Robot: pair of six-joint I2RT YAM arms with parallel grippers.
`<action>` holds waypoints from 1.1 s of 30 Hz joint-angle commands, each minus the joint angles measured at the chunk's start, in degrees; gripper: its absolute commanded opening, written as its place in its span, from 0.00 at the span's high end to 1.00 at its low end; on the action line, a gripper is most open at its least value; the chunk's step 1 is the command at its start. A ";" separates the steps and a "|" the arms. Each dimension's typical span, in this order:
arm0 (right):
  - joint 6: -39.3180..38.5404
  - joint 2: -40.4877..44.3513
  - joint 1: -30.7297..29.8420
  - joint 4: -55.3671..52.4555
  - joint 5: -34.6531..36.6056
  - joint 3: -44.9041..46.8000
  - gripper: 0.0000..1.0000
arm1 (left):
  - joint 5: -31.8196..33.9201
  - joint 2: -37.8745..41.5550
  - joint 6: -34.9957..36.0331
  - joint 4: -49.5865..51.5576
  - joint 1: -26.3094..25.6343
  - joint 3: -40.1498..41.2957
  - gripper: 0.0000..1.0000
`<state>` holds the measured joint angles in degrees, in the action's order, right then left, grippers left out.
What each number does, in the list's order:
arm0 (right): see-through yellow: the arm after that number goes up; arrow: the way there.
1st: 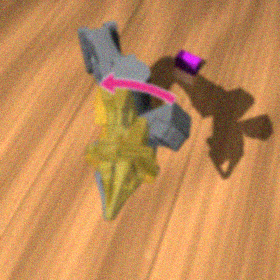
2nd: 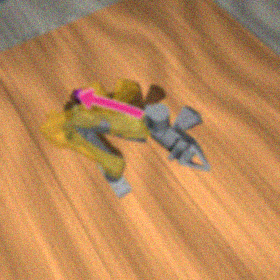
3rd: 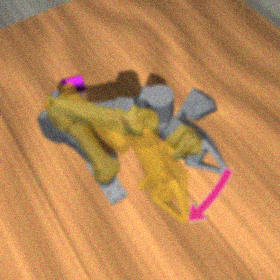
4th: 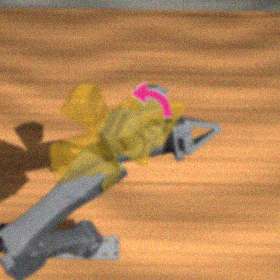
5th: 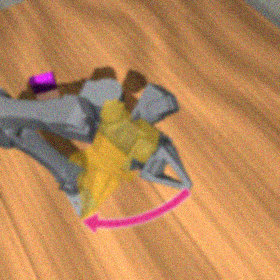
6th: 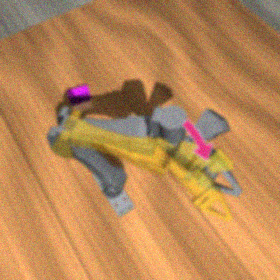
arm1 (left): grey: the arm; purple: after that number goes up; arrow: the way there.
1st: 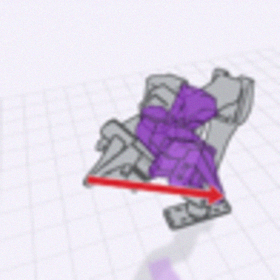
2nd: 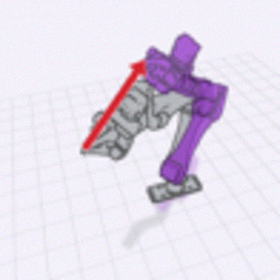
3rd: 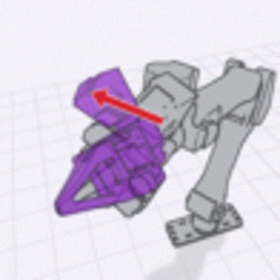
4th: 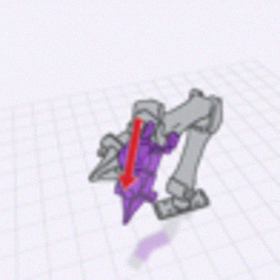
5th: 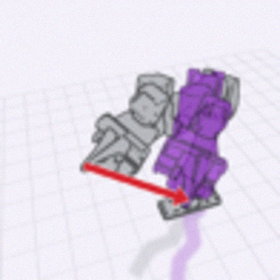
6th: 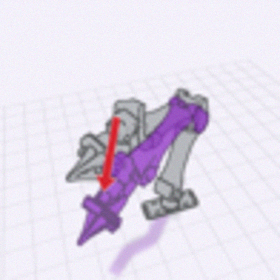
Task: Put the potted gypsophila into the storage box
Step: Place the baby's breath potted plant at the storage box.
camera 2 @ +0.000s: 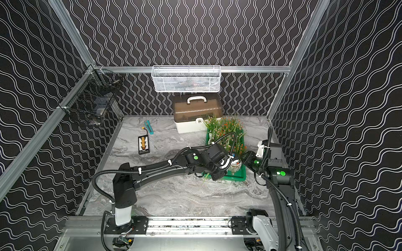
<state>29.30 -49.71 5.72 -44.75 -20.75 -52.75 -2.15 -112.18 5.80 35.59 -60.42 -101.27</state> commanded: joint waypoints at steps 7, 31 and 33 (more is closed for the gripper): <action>-0.82 -1.68 6.83 4.27 -8.69 3.72 0.58 | 0.96 -3.22 2.36 -2.28 0.57 -1.70 1.00; -1.44 -2.05 8.07 4.67 -10.84 3.97 0.58 | 4.43 -4.67 2.20 2.89 1.13 -3.05 1.00; -1.44 -2.05 8.08 4.61 -10.97 3.97 0.58 | 4.02 -4.67 2.26 2.79 1.12 -2.92 1.00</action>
<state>28.42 -51.81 13.78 -41.23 -31.11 -48.64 -0.21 -117.91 7.38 37.67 -59.68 -104.05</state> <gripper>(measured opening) 0.417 0.119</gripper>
